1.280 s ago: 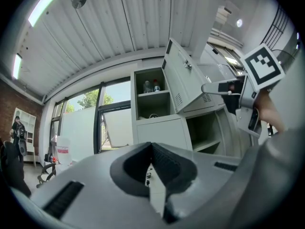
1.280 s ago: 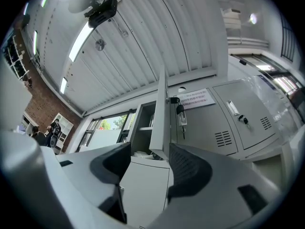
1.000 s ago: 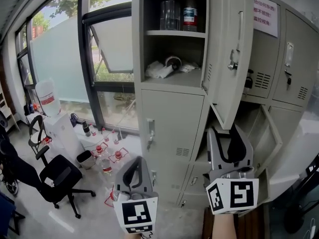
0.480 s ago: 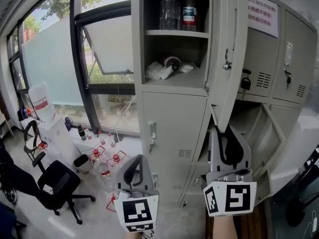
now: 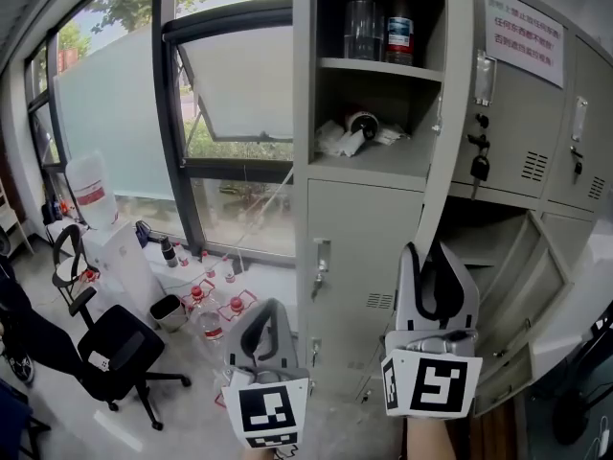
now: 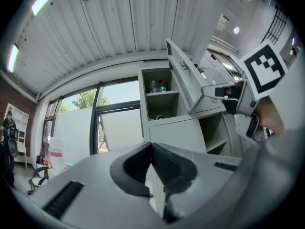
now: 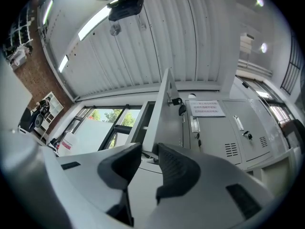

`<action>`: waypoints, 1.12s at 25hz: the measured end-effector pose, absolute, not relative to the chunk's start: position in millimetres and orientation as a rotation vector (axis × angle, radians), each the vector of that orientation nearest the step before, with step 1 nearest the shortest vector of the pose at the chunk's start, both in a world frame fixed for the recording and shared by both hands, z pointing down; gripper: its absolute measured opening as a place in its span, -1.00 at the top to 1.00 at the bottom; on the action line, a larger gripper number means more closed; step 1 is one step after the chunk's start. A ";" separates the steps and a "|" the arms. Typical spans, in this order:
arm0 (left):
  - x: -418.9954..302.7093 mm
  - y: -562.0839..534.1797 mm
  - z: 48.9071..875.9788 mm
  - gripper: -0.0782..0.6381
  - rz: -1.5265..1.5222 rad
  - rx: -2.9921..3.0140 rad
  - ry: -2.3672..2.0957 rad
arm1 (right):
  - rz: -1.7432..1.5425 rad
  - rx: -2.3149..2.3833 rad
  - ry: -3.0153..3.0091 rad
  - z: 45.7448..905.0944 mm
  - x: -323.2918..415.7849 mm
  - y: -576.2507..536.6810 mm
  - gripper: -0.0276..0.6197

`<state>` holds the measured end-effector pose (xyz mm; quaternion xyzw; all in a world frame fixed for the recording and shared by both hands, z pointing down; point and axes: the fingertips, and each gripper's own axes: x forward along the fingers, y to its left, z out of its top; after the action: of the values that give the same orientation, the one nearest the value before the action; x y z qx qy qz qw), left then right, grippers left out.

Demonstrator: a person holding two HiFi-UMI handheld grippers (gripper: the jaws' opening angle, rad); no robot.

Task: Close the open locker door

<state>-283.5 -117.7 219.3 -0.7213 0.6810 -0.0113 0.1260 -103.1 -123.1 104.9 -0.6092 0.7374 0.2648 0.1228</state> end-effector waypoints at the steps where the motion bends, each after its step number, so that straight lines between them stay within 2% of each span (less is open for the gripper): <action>1: -288.3 -118.4 219.5 0.78 -0.037 -2.095 1.984 | 0.781 -1.784 2.147 104.8 -107.0 -124.6 0.54; 18: -348.4 -137.0 223.4 0.78 -0.007 -2.100 2.020 | 0.903 -1.827 2.151 106.5 -176.7 -161.1 0.53; 28: -359.0 -154.2 226.2 0.78 -0.018 -2.079 2.044 | 0.928 -1.780 2.214 106.3 -204.9 -188.9 0.57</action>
<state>-359.0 -154.2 226.2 -0.7084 0.6967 -0.0061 0.1128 -204.9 -188.9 106.3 -0.5938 0.7387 0.3095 0.0764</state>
